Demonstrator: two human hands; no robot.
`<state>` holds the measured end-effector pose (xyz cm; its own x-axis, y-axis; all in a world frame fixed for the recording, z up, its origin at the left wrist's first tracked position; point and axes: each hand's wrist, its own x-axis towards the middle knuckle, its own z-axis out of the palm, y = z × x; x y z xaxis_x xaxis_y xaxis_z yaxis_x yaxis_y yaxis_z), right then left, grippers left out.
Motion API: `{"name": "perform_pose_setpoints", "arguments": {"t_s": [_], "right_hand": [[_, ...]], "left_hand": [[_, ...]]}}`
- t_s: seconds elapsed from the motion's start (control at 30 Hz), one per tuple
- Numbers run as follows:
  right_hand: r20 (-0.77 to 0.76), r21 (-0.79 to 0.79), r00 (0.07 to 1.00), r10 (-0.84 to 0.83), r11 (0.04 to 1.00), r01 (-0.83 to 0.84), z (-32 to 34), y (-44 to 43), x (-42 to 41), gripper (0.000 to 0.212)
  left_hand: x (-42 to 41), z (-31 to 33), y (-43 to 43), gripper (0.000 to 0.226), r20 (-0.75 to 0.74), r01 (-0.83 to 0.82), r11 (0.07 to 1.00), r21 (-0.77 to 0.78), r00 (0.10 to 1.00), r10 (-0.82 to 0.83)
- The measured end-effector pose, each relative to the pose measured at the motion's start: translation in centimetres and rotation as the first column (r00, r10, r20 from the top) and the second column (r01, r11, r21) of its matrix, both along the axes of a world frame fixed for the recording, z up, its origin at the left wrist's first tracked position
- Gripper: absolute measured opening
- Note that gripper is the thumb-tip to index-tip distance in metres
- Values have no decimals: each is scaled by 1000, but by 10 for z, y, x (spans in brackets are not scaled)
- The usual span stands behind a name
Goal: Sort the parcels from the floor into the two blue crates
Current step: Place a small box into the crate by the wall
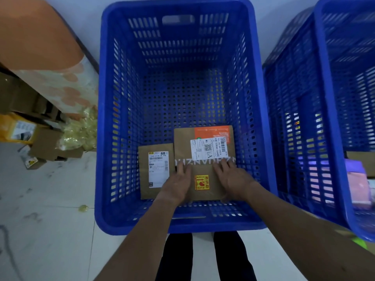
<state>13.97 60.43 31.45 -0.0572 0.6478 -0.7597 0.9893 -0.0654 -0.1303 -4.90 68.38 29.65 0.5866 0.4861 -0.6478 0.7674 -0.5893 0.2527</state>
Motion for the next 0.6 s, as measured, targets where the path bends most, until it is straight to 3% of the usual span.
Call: {"name": "perform_pose_setpoints", "arguments": {"t_s": [0.37, 0.6], "right_hand": [[191, 158, 978, 84, 981, -115, -15, 1, -12, 65], [250, 116, 955, 159, 974, -193, -12, -2, -10, 56]], "left_hand": [[7, -11, 7, 89, -104, 181, 976, 121, 980, -168], [2, -2, 13, 81, -136, 227, 963, 142, 969, -208]]}}
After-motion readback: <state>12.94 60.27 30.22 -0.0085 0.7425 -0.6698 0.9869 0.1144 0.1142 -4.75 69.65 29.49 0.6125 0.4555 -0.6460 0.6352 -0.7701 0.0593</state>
